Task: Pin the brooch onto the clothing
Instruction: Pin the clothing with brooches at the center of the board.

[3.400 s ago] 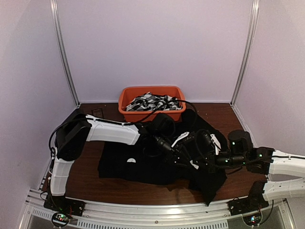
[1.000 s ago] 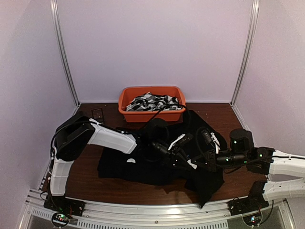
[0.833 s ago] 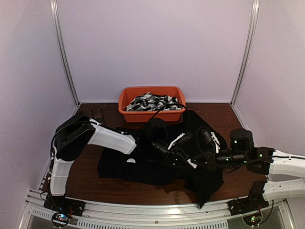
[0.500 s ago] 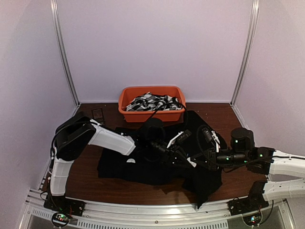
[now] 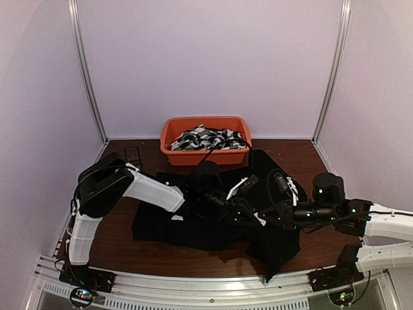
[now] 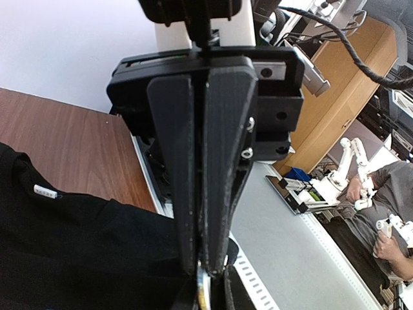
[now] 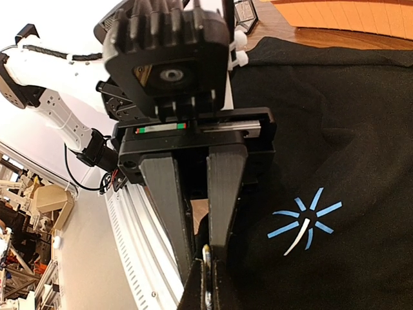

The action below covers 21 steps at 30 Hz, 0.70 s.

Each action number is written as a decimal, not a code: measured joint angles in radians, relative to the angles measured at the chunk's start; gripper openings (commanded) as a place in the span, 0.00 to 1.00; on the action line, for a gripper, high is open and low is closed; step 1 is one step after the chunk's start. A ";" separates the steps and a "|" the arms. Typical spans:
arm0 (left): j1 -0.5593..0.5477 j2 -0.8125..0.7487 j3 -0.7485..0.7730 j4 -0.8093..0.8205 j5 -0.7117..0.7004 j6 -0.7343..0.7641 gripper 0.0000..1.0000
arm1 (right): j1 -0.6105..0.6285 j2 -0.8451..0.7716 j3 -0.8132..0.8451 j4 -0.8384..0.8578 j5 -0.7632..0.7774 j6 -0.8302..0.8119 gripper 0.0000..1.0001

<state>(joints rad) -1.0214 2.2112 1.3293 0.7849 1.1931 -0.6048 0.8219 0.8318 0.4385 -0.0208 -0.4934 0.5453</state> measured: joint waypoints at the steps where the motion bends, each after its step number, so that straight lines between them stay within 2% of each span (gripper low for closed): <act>1: 0.000 0.000 0.000 -0.002 -0.002 0.001 0.09 | 0.000 0.001 0.000 0.000 0.000 0.000 0.00; 12: 0.000 0.000 0.000 -0.029 -0.032 0.000 0.08 | -0.004 0.009 0.000 -0.005 0.002 -0.024 0.00; 21: 0.002 0.019 -0.032 0.111 -0.050 -0.098 0.09 | -0.004 0.011 -0.001 -0.003 0.003 -0.025 0.00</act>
<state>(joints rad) -1.0199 2.2299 1.2976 0.8955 1.1431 -0.7029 0.8181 0.8425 0.4374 -0.0235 -0.4904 0.5201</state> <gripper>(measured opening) 0.087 0.006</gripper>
